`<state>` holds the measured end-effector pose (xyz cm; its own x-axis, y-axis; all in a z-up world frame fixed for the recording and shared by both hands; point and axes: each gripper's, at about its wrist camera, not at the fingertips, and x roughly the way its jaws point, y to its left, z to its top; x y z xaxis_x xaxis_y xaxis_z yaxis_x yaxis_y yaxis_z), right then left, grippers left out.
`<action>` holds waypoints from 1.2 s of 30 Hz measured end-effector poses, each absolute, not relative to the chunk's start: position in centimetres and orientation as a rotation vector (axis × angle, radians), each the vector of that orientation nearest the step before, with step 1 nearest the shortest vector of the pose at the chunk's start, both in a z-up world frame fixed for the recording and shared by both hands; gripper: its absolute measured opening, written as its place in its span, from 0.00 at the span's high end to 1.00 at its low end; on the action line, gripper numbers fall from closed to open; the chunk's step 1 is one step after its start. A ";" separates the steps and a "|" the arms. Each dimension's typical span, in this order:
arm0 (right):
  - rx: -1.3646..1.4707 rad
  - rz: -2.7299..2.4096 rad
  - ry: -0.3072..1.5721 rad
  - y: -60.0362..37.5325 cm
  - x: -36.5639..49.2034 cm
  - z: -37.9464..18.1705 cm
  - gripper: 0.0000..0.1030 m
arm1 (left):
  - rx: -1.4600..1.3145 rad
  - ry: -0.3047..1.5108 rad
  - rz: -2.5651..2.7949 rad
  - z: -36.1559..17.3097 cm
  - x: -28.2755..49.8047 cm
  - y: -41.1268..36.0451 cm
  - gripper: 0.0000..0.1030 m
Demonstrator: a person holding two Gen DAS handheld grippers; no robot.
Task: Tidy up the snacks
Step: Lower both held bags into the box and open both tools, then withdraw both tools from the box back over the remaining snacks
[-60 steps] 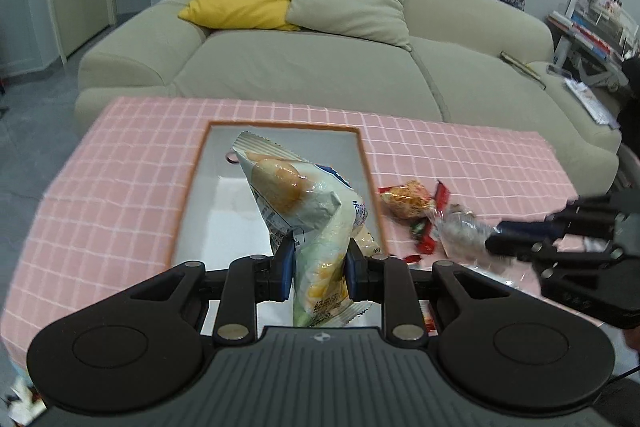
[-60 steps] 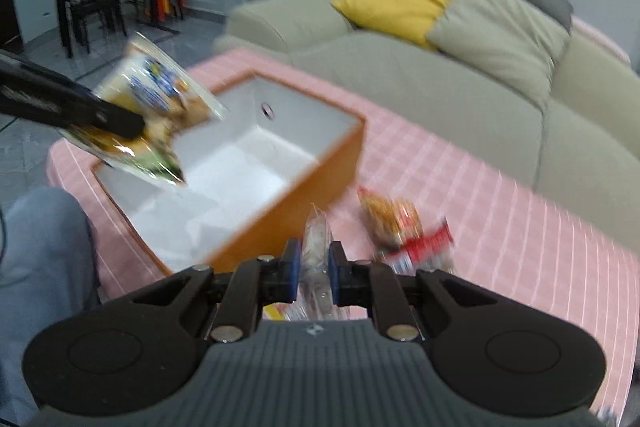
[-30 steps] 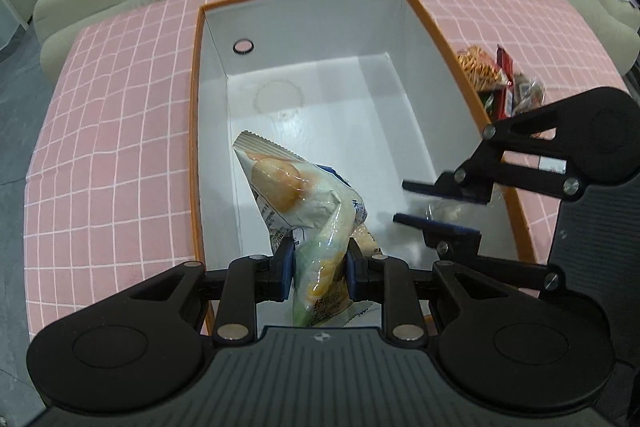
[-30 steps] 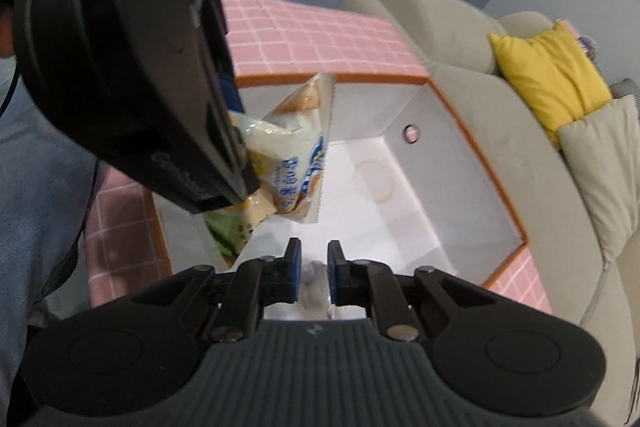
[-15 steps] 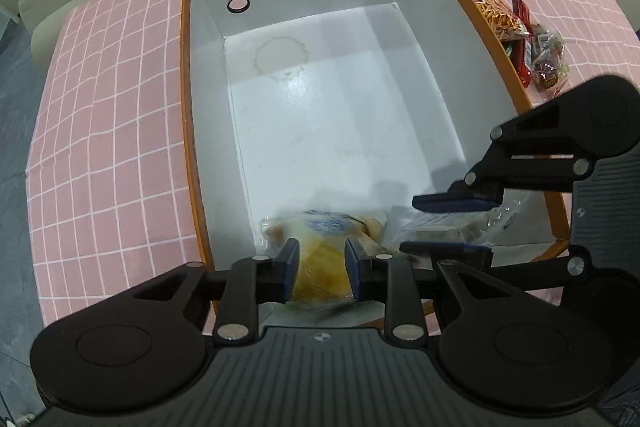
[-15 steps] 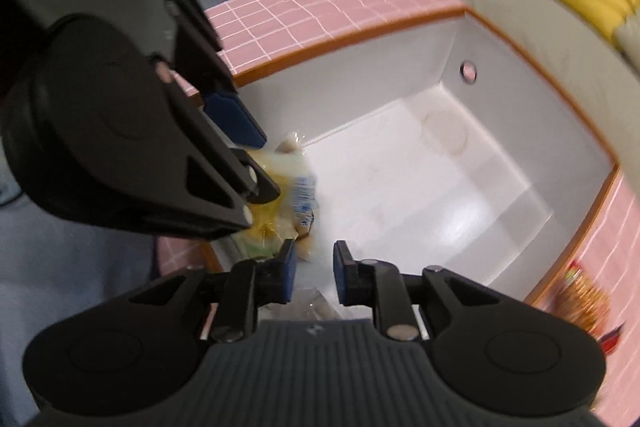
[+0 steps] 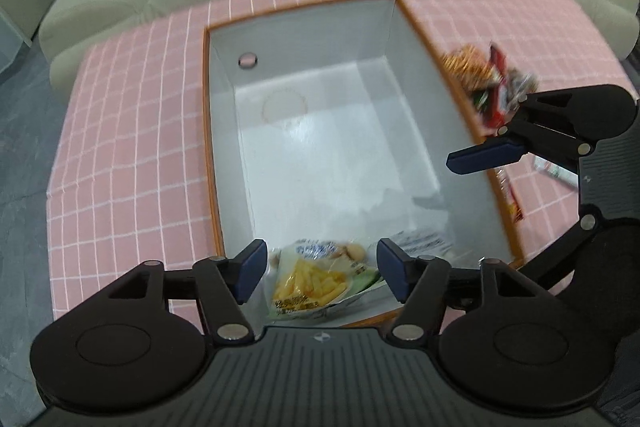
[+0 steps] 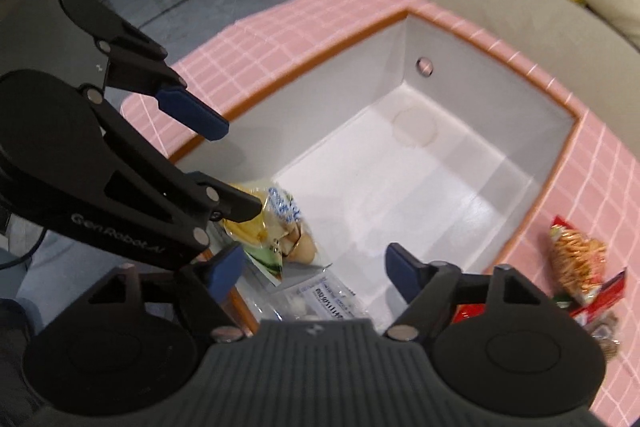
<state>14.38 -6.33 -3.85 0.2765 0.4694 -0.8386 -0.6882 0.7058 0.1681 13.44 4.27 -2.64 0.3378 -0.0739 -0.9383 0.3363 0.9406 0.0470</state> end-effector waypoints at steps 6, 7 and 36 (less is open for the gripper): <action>-0.181 0.742 0.952 -9.4 13.4 -1.3 0.20 | 0.190 1.060 -0.273 0.5 11.1 3.1 0.28; -0.169 0.734 0.937 -10.1 12.5 -0.6 0.19 | 0.179 1.035 -0.271 1.0 10.7 2.8 0.28; -0.117 0.314 0.709 -22.7 0.4 -2.7 0.13 | -0.069 0.966 -0.355 -1.6 2.8 -6.2 0.28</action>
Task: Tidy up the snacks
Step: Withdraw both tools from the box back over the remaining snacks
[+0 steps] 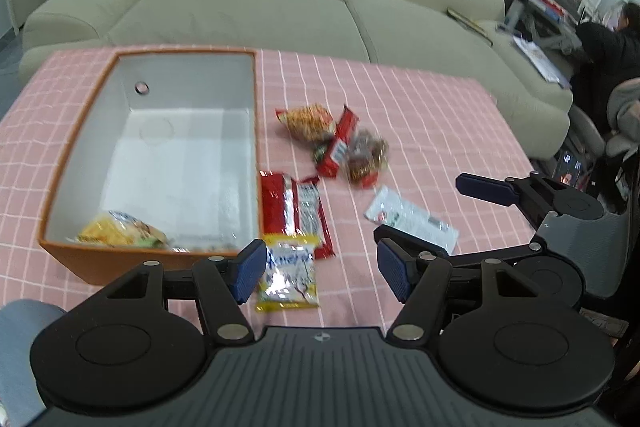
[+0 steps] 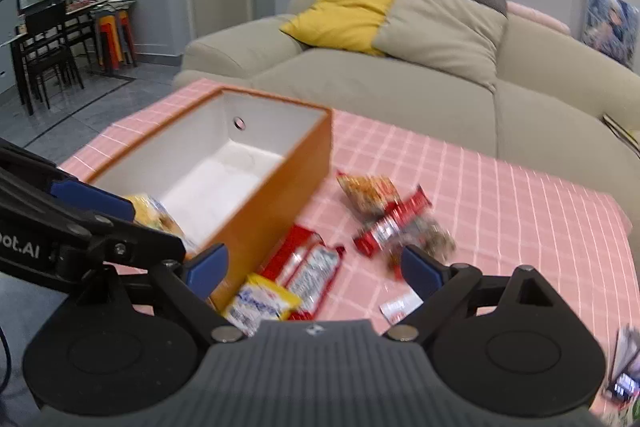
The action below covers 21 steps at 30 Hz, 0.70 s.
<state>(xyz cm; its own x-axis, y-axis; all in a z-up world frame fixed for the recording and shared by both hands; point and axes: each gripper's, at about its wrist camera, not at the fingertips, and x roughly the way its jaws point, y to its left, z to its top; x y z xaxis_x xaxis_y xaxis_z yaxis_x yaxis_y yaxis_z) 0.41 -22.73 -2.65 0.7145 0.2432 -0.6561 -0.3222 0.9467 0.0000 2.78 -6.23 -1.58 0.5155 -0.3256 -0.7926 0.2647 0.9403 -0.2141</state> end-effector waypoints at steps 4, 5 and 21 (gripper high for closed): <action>-0.147 0.257 0.748 -23.9 0.3 -4.9 0.12 | -0.072 0.997 -0.344 -3.3 2.7 -6.9 0.28; -0.151 0.245 0.758 -24.3 0.2 -5.6 0.12 | -0.072 1.004 -0.344 -3.7 2.6 -7.0 0.28; -0.199 0.242 0.830 -24.4 1.9 -11.1 0.13 | -0.051 1.116 -0.279 -10.8 4.9 -8.2 0.31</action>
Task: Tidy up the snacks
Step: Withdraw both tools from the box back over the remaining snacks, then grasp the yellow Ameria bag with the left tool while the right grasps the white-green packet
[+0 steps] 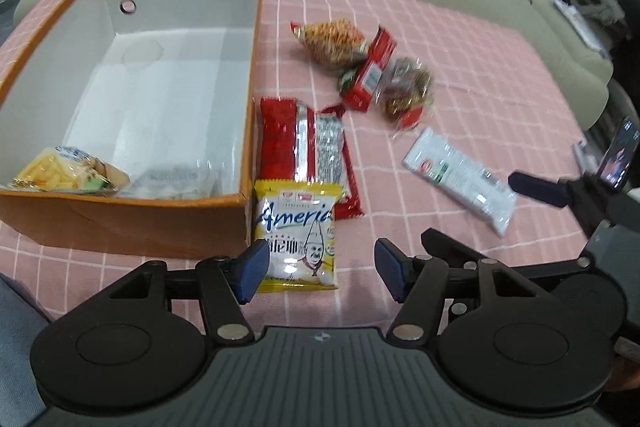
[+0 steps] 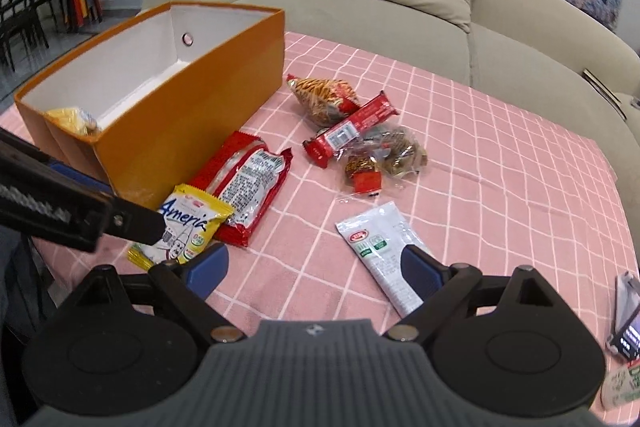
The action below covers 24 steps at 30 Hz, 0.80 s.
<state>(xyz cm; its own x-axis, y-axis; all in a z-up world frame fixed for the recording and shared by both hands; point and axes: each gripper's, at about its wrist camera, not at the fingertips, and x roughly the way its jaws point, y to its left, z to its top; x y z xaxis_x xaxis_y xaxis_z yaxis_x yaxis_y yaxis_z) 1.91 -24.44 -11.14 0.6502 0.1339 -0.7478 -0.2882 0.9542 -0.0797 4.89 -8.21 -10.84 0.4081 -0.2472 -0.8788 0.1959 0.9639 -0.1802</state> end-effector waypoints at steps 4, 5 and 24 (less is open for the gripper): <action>-0.243 0.269 0.838 -24.2 2.3 -11.9 0.13 | -0.058 1.159 -0.230 -12.6 5.8 -8.5 0.31; -0.259 0.272 0.842 -24.2 2.4 -12.1 0.13 | -0.062 1.167 -0.223 -13.0 5.9 -8.5 0.31; -0.329 0.377 1.036 -30.1 9.8 -17.2 0.07 | -0.053 1.185 -0.166 -15.3 6.8 -9.9 0.20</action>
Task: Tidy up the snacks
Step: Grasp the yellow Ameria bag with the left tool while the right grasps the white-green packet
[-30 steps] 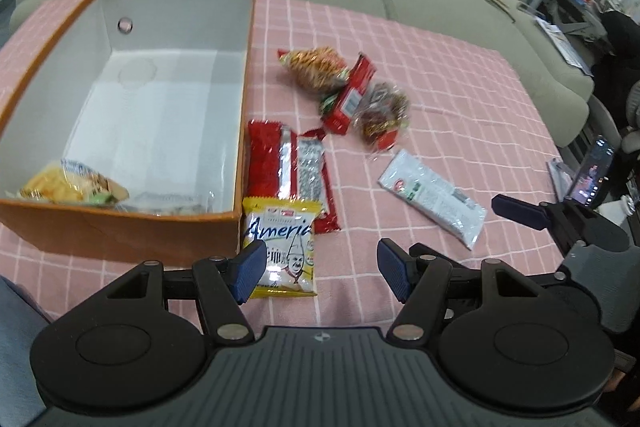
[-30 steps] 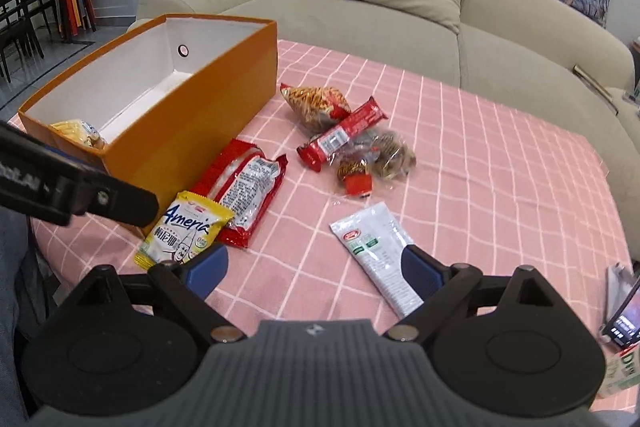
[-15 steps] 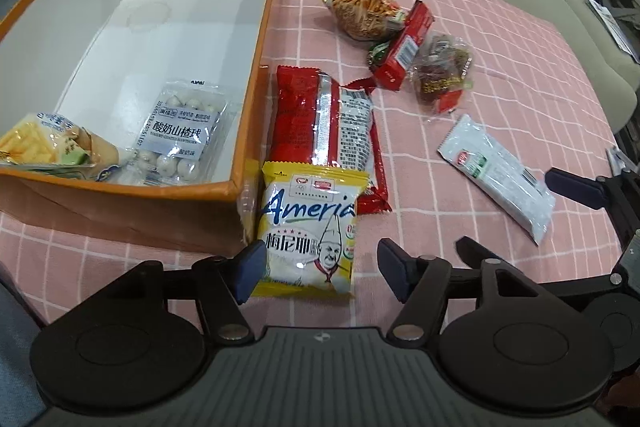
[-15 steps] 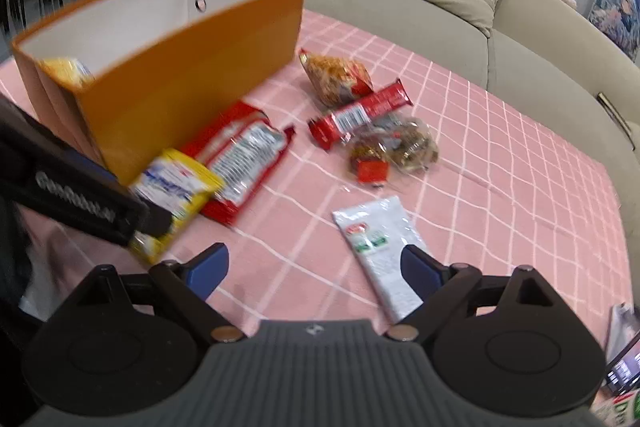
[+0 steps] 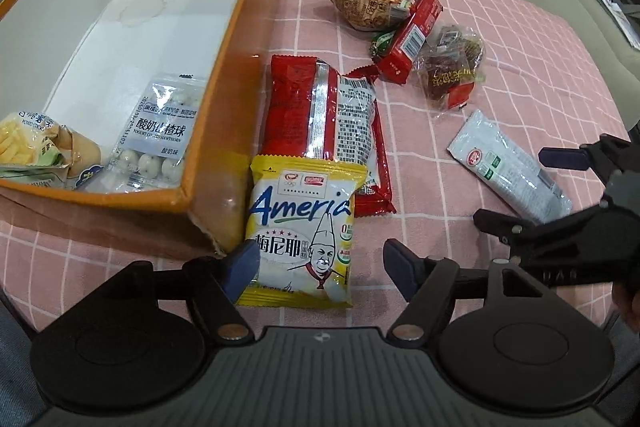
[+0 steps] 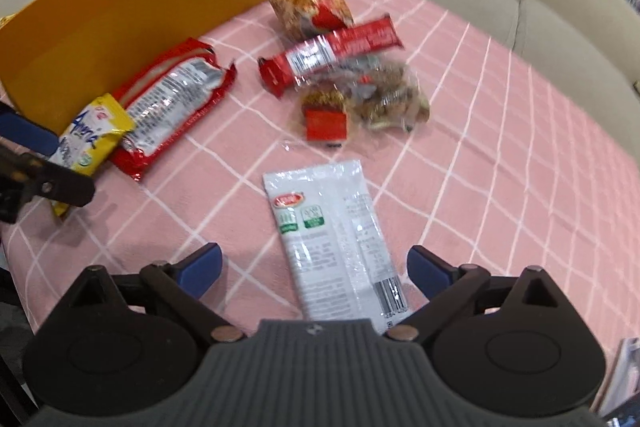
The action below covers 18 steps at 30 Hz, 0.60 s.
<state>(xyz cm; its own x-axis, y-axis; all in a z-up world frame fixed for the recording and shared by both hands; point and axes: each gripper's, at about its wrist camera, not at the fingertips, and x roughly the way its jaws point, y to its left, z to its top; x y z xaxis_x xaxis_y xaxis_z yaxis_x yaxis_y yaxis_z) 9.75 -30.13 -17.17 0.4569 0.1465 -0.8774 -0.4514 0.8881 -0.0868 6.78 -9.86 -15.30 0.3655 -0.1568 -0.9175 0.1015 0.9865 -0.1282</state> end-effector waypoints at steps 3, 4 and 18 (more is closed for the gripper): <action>-0.287 0.396 1.058 -30.9 10.3 -17.6 0.07 | -0.037 1.190 -0.153 -15.3 6.8 -10.1 0.29; -0.279 0.400 1.063 -31.0 10.4 -17.6 0.07 | -0.030 1.189 -0.147 -15.3 6.8 -10.1 0.32; -0.220 0.402 1.062 -29.7 9.1 -16.7 0.52 | 0.032 1.168 -0.197 -14.8 6.5 -11.1 0.71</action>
<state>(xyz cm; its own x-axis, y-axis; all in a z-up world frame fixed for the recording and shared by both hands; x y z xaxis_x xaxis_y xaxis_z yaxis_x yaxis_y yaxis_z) 9.08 -29.72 -16.68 0.4239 0.2136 -0.8801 -0.4228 0.9061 0.0163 6.52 -11.08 -14.80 0.3772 -0.1374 -0.9159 0.1708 0.9823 -0.0770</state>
